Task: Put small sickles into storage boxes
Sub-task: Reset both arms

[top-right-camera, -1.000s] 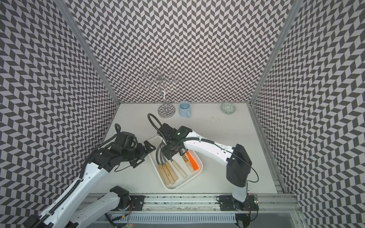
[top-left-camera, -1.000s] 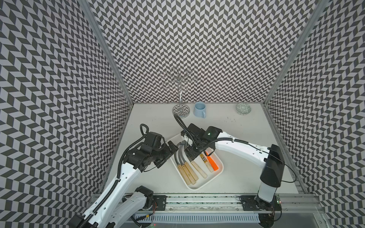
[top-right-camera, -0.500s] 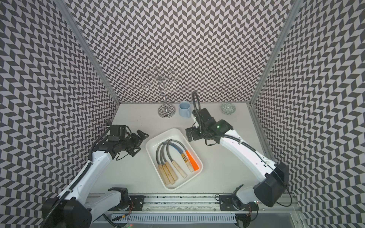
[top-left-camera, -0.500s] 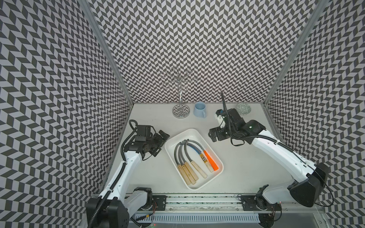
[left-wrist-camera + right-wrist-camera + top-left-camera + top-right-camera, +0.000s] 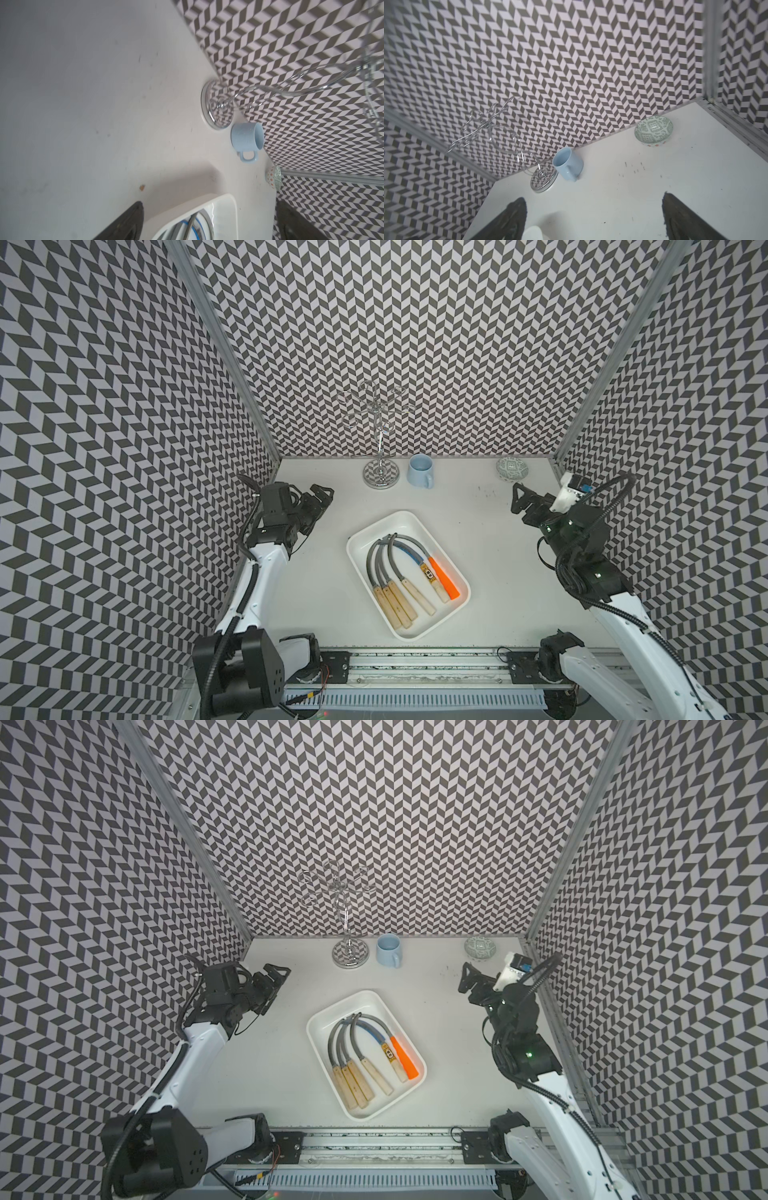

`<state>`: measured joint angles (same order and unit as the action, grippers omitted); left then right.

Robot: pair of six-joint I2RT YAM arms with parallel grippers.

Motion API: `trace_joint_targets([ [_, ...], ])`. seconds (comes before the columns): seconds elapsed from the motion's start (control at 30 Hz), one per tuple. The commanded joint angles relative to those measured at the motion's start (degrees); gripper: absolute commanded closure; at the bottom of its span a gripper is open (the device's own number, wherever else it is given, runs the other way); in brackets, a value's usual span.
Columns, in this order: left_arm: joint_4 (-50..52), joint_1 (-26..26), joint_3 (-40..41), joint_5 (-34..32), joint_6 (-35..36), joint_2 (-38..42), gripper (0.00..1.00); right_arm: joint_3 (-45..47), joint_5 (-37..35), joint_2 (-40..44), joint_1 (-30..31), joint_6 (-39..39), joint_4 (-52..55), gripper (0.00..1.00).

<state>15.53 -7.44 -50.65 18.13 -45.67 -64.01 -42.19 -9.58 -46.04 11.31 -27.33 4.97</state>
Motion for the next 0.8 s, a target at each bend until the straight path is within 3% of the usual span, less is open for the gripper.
trace_joint_targets([
  [0.0,-11.76,-0.42,6.98,-17.42,8.69,7.79,0.0,2.36,-3.56,-1.95,-2.63,-1.41,-9.15,0.0],
  [0.13,-24.15,-0.47,18.14,-26.26,20.05,12.02,0.01,5.28,-6.37,-4.57,-3.67,6.19,-14.73,0.0],
  [0.2,-30.31,-0.47,23.19,-27.87,26.07,11.83,0.0,10.24,-9.48,-4.42,-3.7,10.42,-23.15,0.0],
  [0.37,-50.39,0.93,33.18,-27.27,33.19,4.95,0.0,22.34,-13.78,-6.39,-3.9,18.53,-44.38,0.0],
  [0.47,-59.17,5.8,34.88,-30.69,41.4,-2.66,0.0,25.1,-11.34,-9.42,-4.48,20.33,-48.3,0.0],
  [0.57,-66.86,6.71,36.44,-32.06,38.1,-8.91,0.0,27.5,-9.21,-14.15,-4.77,23.48,-53.66,0.0],
  [0.7,-77.64,8.19,35.97,-31.93,42.75,-15.35,0.01,33.2,-6.27,-19.51,-5.21,25.88,-66.71,0.0],
  [0.77,-71.27,8.05,31.96,-30.14,42.7,-17.1,0.01,34.63,-5.17,-23.12,-5.33,27.4,-72.23,0.0],
])
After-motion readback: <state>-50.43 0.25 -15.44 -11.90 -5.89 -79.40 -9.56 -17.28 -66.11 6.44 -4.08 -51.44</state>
